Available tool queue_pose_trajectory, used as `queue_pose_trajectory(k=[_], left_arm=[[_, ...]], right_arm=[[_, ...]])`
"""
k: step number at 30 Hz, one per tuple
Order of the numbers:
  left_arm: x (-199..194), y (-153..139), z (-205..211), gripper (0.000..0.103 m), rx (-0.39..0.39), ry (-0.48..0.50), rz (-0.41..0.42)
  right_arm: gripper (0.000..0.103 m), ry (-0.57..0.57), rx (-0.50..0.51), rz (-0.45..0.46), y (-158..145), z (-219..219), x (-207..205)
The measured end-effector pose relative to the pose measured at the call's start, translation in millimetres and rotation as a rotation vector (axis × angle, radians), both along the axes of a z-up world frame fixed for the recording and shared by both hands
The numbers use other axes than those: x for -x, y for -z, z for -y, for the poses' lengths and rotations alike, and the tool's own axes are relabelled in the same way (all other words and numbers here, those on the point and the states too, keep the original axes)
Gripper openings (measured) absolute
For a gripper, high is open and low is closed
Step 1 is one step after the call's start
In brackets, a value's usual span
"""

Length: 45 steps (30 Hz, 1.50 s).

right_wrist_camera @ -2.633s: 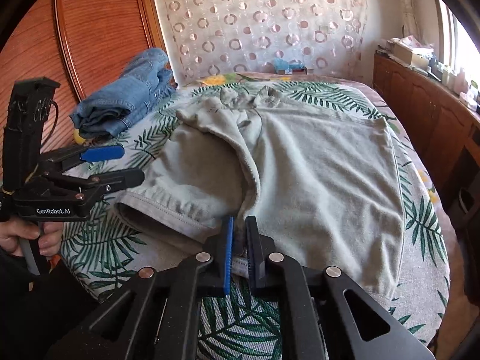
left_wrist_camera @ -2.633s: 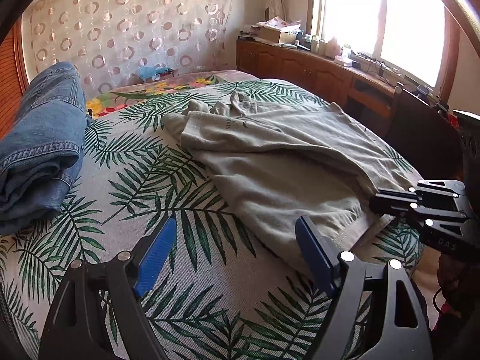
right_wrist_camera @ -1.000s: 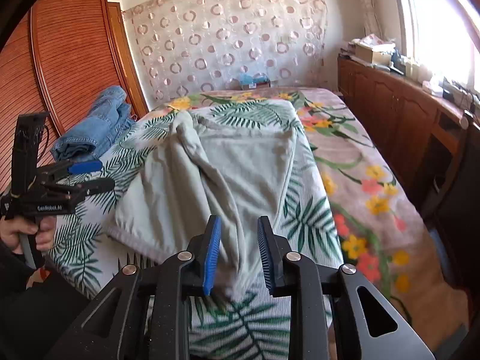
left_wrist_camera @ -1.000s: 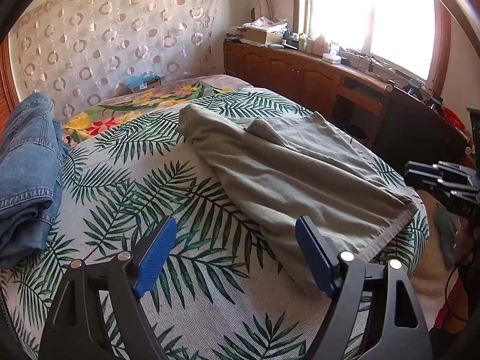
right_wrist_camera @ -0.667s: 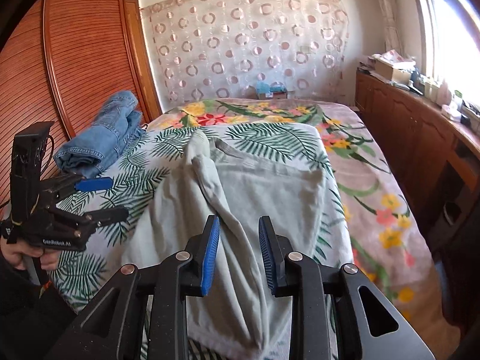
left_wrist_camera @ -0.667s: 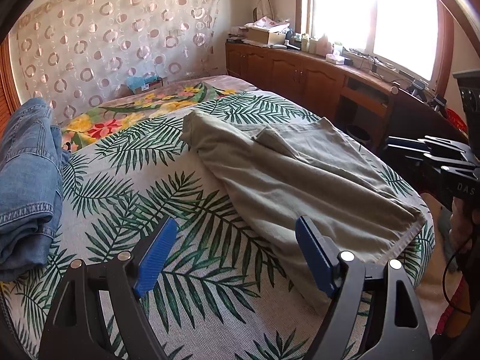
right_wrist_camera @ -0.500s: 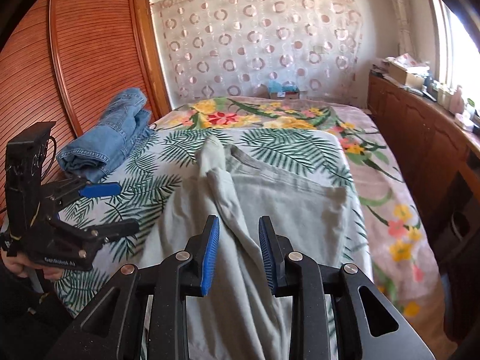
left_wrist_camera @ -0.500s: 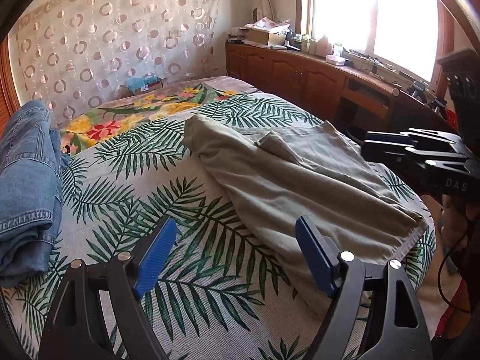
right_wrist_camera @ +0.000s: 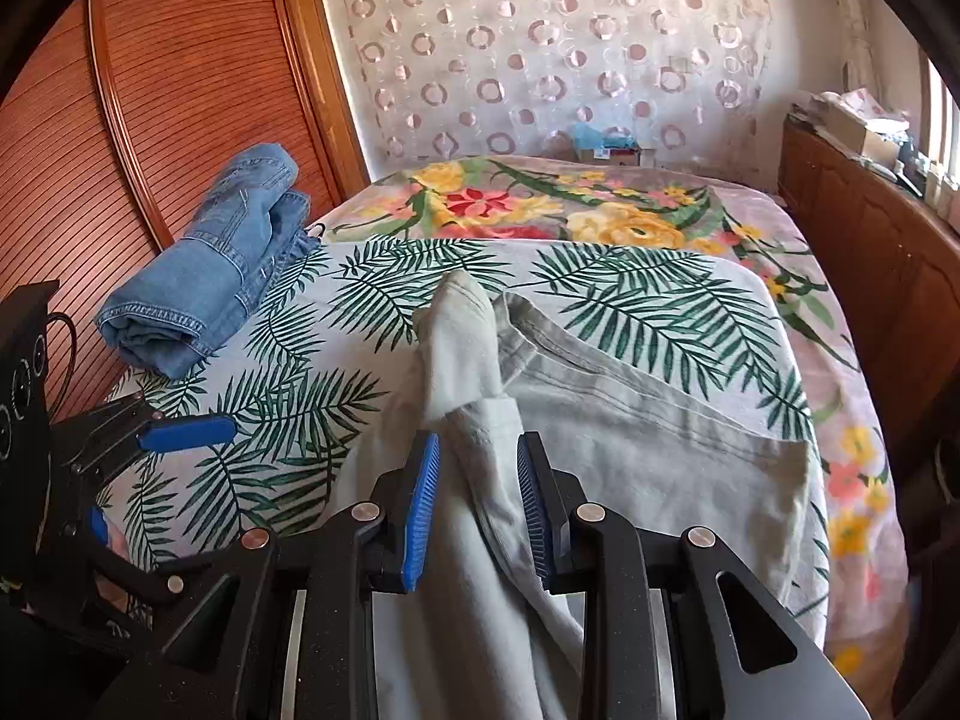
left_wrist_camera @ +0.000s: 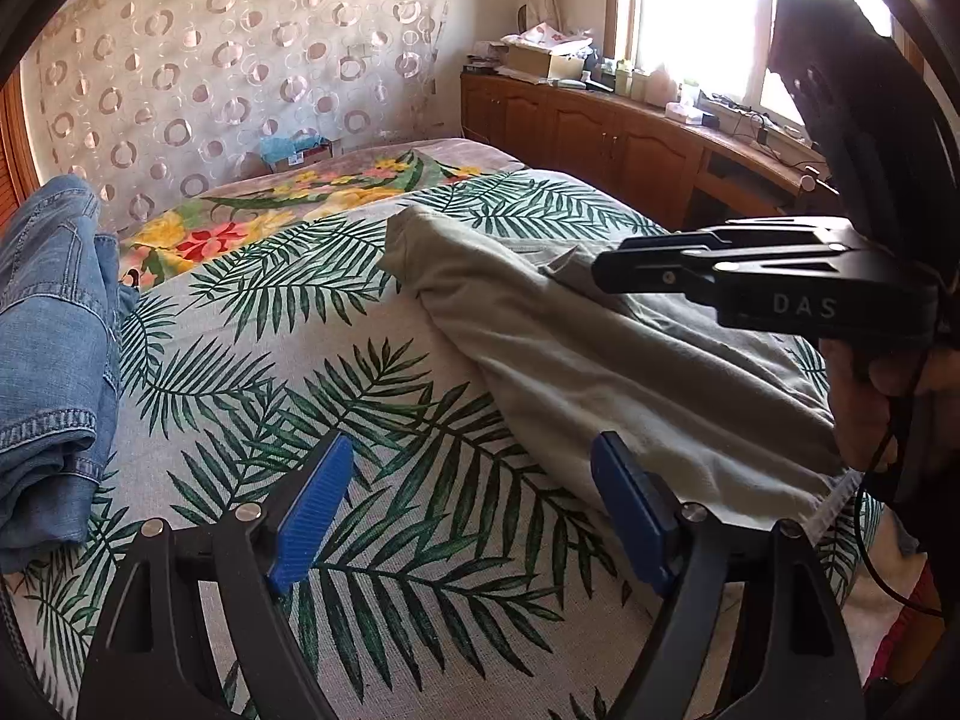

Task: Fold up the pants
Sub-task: 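Grasp the shorts side with the right gripper and fold it over the other half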

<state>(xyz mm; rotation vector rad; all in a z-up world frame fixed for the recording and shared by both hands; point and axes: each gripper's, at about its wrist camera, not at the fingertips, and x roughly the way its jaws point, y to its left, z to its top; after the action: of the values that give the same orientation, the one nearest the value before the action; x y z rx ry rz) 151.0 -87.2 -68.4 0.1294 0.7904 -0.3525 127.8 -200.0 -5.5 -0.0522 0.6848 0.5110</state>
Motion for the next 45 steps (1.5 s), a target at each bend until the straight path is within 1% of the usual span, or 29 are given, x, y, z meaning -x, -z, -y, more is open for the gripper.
queue_pose_trajectory(k=[3,4,5,6,9,12,15,20,24,27,32,38,43,45], left_arm=[[1,0,0,0.082,0.002,-0.001,0.000],[2,0,-1,0.082,0.001,0.000,0.000],[2,0,-1,0.082,-0.001,0.000,0.001],[3,-1,-1,0.082,-0.002,0.000,0.002],[5,-2,-1,0.082,0.000,0.003,0.006],[6,-3,0,0.082,0.004,0.004,0.008],[6,-4,1,0.082,0.010,0.008,0.008],[7,-4,6,0.082,0.009,0.019,0.008],[8,-4,9,0.082,0.007,0.025,0.007],[8,-3,11,0.082,0.005,0.027,0.006],[9,-1,14,0.082,0.001,0.032,0.002],[9,2,15,0.082,0.000,0.037,-0.006],[8,6,16,0.082,-0.002,0.040,-0.014],[8,7,17,0.082,-0.004,0.040,-0.015]], right_arm=[[0.027,-0.005,0.018,-0.016,-1,-10,-11],[0.021,-0.008,0.029,-0.024,0,-12,-13],[0.004,-0.009,0.040,-0.029,0,-14,-17],[0.004,-0.011,0.043,-0.035,0,-15,-19],[0.004,0.013,0.026,-0.005,-8,-9,-21],[0.004,0.043,0.012,0.017,-17,8,-19],[0.004,0.082,0.033,0.032,-23,28,-19],[0.004,0.153,0.069,0.026,-23,59,-32],[0.004,0.201,0.079,-0.001,-18,76,-41],[0.004,0.219,0.080,-0.019,-14,79,-45],[0.004,0.253,0.110,-0.042,-7,72,-49],[0.004,0.288,0.130,-0.036,-10,73,-50],[0.005,0.288,0.098,-0.016,-13,73,-42],[0.006,0.287,0.106,0.006,-11,72,-40]])
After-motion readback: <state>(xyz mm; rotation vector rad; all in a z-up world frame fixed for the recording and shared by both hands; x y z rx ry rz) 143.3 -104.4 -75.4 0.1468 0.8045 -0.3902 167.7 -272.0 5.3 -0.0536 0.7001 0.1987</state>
